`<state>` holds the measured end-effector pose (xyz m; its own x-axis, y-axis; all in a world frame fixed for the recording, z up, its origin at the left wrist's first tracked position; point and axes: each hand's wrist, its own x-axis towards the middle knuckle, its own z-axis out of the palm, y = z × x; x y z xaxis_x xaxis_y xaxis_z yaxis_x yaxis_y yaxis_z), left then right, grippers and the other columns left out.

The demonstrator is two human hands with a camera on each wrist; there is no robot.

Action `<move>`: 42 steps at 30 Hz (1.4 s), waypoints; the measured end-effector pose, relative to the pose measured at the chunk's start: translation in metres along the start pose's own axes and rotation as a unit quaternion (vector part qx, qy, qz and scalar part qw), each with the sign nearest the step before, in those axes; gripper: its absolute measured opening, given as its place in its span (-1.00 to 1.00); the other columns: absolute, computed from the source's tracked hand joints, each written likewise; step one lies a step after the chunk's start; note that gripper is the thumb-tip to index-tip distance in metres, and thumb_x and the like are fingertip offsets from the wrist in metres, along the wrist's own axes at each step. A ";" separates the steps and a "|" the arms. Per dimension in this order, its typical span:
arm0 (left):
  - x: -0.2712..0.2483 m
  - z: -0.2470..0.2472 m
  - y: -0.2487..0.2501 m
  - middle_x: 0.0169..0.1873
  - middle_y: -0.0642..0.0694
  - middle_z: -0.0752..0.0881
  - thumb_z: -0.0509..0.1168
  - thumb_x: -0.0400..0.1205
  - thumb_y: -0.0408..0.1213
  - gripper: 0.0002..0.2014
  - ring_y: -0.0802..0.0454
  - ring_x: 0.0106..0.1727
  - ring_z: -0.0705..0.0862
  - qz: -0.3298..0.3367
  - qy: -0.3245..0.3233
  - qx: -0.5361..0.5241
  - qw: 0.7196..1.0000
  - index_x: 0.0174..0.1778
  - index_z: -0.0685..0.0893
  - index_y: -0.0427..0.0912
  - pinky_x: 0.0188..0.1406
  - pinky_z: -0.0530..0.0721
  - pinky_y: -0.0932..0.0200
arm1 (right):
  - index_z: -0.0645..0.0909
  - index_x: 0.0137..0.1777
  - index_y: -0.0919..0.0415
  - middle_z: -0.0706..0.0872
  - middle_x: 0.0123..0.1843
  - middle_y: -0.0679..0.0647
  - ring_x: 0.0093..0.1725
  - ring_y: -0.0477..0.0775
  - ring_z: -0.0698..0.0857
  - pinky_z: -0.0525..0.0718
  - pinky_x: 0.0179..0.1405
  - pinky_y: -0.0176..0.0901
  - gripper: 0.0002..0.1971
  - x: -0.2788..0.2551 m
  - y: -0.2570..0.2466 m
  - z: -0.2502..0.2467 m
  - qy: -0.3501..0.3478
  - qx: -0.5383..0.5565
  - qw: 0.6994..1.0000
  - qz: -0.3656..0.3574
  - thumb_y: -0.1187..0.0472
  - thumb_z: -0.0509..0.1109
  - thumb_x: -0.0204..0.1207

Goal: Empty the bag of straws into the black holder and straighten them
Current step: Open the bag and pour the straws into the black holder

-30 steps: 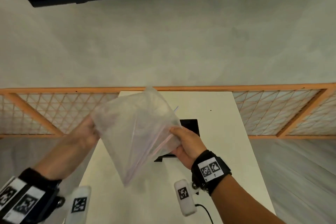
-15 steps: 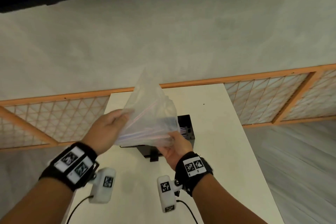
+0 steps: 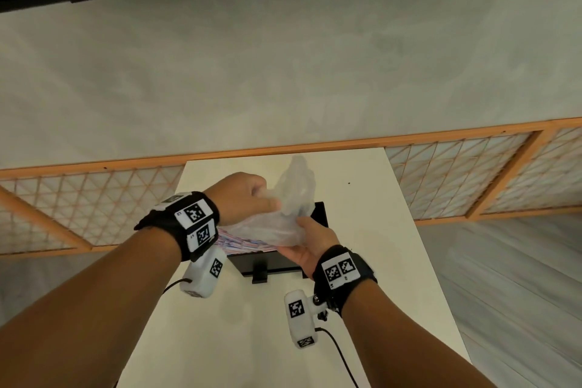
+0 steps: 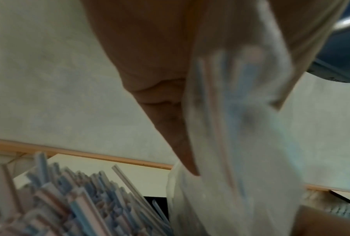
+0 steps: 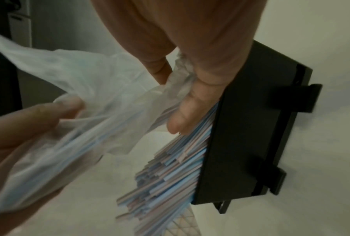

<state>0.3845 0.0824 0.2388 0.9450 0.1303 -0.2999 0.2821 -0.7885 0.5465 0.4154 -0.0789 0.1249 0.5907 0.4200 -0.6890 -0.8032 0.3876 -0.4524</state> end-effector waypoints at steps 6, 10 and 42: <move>0.014 -0.001 -0.004 -0.40 0.01 0.37 0.36 0.62 -0.33 -0.65 0.05 -0.43 0.32 -0.013 0.003 0.013 1.000 -0.35 0.31 -0.07 -0.39 0.31 0.14 | 0.49 0.37 0.26 0.73 0.19 0.37 -0.15 0.37 0.84 0.86 -0.23 0.16 -0.68 0.007 0.010 -0.004 0.041 -0.149 0.988 -0.022 0.21 0.33 0.66; 0.025 -0.004 -0.004 -0.26 0.00 0.52 0.35 0.68 -0.18 -0.79 -0.01 -0.27 0.48 -0.030 0.002 0.071 0.997 -0.16 0.44 -0.08 -0.31 0.38 0.09 | 0.42 0.38 0.20 0.73 0.09 0.28 -0.36 0.23 0.80 0.83 -0.40 0.03 -0.68 0.006 0.011 -0.007 0.076 -0.233 0.967 -0.069 0.12 0.26 0.69; -0.090 -0.124 0.001 -0.03 0.04 0.89 0.30 0.79 -0.20 -0.84 0.05 -0.14 0.84 0.083 0.259 -0.163 0.949 0.10 0.80 -0.08 -0.25 0.83 0.20 | 0.52 0.28 0.14 0.67 0.08 0.02 -0.25 0.13 0.73 0.80 -0.16 0.11 -0.74 -0.042 0.015 -0.043 0.053 -0.359 0.901 -0.236 0.17 0.39 0.63</move>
<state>0.3197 0.1443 0.3632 0.9117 0.3649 0.1888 0.0794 -0.6074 0.7904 0.3756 -0.1261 0.1226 0.8998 0.2514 -0.3567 -0.3293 -0.1452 -0.9330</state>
